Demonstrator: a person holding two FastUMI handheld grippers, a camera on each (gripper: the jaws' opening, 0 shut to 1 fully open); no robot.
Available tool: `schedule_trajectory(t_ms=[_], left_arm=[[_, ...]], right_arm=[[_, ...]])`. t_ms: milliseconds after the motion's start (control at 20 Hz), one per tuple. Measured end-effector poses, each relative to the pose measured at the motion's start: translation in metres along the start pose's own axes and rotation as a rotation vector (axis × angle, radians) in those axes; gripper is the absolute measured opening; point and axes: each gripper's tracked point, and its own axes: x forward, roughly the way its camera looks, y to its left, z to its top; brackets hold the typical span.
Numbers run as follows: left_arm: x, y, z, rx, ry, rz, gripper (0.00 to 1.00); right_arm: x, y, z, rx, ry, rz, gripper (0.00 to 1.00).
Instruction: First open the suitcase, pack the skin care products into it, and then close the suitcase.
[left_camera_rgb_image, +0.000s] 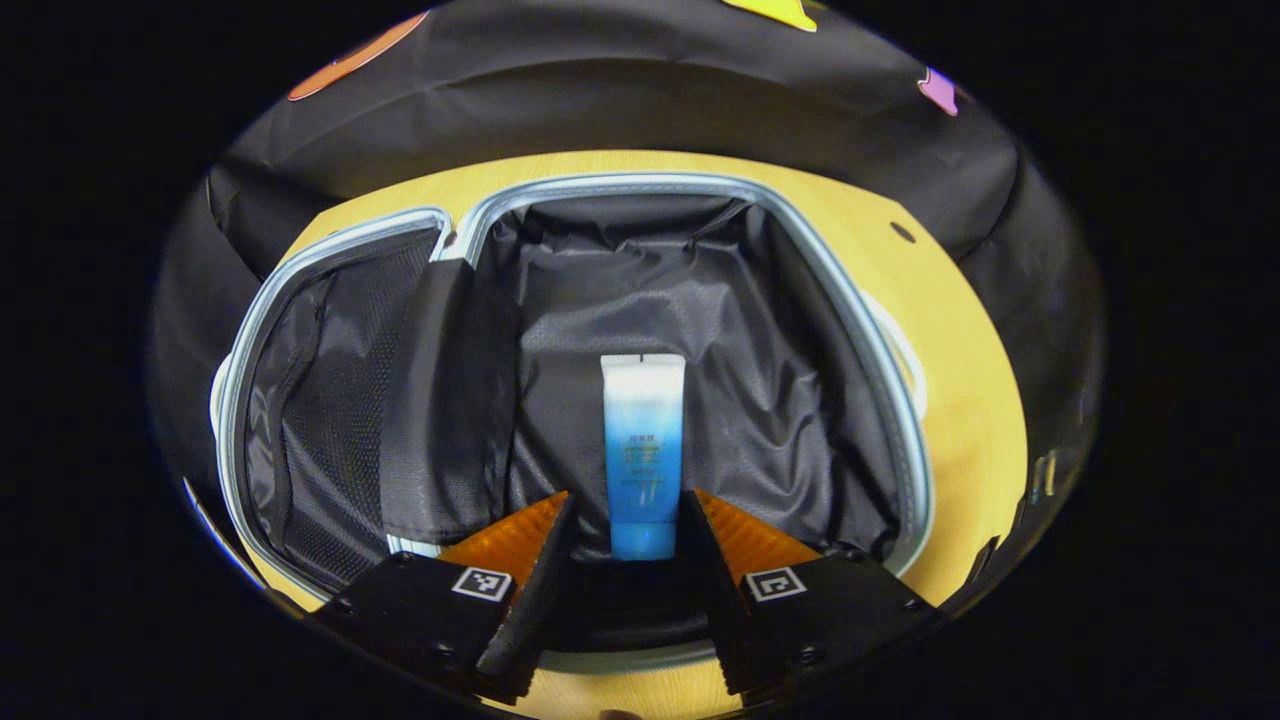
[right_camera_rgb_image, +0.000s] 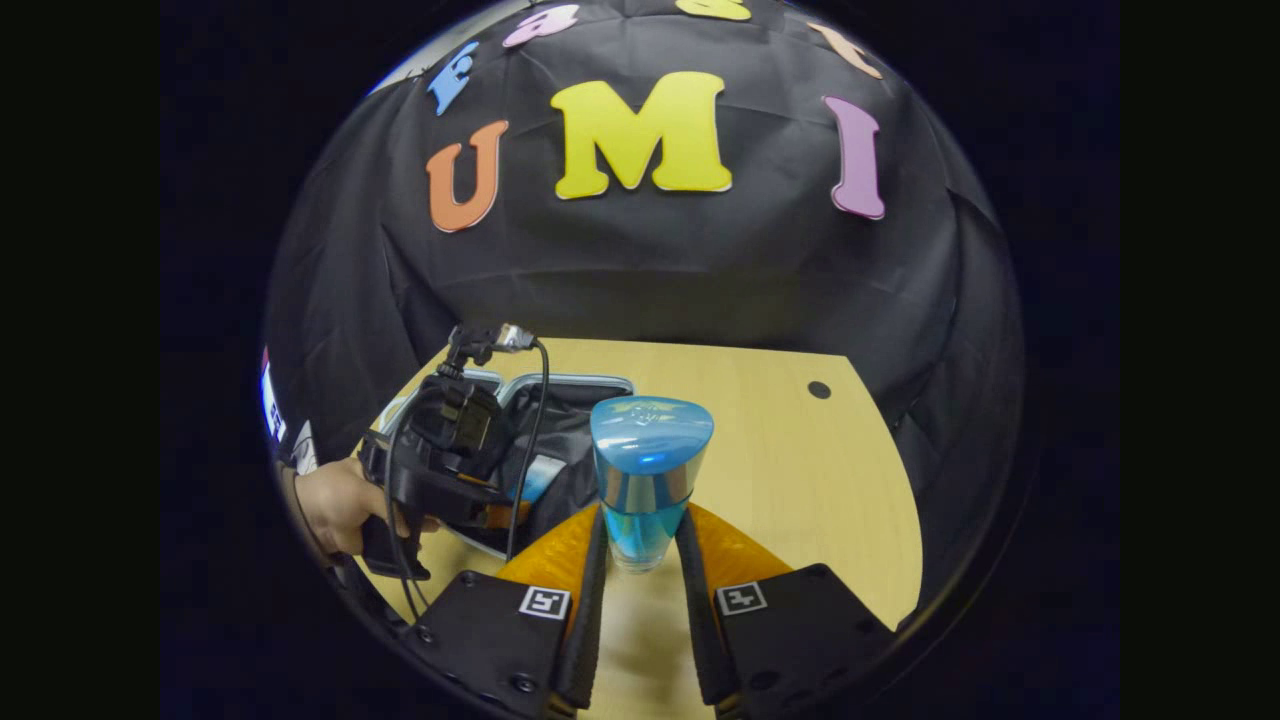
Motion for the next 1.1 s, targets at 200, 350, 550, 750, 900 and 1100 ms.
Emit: schedule_trajectory(t_ms=[200, 350, 550, 750, 900, 1100], left_arm=[[-0.052, 0.012, 0.016, 0.04, -0.184, 0.004, 0.86], [-0.083, 0.028, 0.014, 0.057, -0.291, 0.0, 0.91], [-0.098, 0.061, 0.007, 0.094, -0.386, 0.02, 0.91], [-0.117, 0.1, 0.001, 0.063, -0.465, 0.074, 0.91], [-0.126, 0.126, -0.006, 0.008, -0.502, 0.098, 0.91], [-0.143, 0.146, -0.021, -0.042, -0.561, 0.092, 0.91]], right_arm=[[0.022, 0.036, -0.002, -0.014, 0.04, 0.066, 0.36], [0.045, 0.064, -0.014, -0.021, 0.092, 0.106, 0.36], [0.089, 0.087, -0.04, 0.013, 0.209, 0.117, 0.36], [0.113, 0.094, -0.072, 0.067, 0.342, 0.085, 0.36], [0.128, 0.092, -0.08, 0.072, 0.399, 0.042, 0.34], [0.157, 0.095, -0.073, 0.105, 0.424, -0.003, 0.37]])
